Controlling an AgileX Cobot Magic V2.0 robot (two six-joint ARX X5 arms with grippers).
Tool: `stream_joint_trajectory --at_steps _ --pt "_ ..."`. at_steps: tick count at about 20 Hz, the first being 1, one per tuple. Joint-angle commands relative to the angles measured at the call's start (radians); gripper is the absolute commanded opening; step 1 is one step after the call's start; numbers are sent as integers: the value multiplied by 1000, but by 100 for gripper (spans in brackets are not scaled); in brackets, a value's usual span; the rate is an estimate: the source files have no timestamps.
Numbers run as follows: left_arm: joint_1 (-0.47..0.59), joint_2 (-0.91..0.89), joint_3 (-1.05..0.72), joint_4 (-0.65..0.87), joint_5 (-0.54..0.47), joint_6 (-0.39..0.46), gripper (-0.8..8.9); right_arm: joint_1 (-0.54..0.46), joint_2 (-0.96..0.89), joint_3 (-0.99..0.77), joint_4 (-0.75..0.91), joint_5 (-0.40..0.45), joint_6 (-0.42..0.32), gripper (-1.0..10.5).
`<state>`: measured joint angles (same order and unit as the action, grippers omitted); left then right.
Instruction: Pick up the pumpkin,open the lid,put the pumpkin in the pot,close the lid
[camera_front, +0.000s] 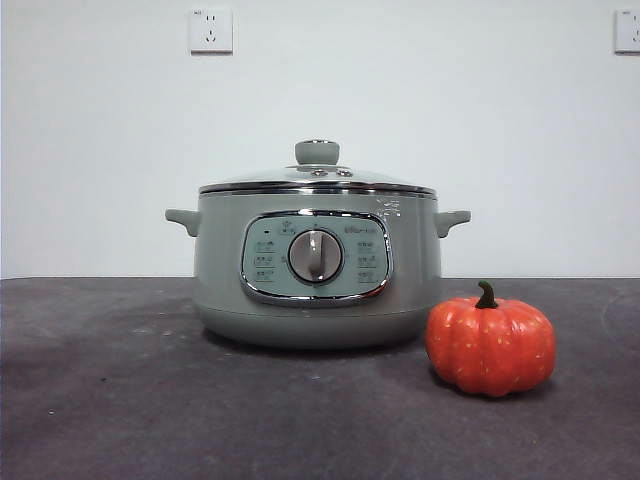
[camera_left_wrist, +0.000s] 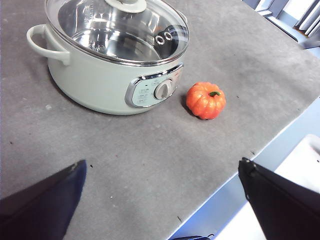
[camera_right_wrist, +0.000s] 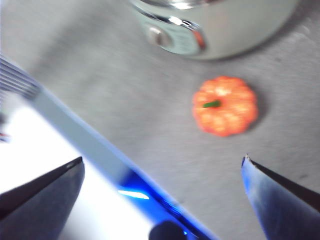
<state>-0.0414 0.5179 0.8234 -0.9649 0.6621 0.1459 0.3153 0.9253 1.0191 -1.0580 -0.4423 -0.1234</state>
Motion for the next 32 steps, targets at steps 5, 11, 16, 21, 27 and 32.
stream_joint_trajectory --at_steps 5,11,16,21,27,32 --pt "2 -1 1 2 0 8 716 141 262 0 140 168 -6 693" --pt "2 -1 1 2 0 8 716 199 464 0 276 281 -2 693" --pt "2 -1 1 2 0 8 716 204 593 0 344 319 -1 693" --pt "2 -1 1 3 0 8 716 204 692 0 388 319 0 693" --pt "2 -1 1 4 -5 8 716 204 724 0 386 343 34 230" --pt "2 -1 1 37 -7 -15 716 204 685 0 344 337 43 -10"
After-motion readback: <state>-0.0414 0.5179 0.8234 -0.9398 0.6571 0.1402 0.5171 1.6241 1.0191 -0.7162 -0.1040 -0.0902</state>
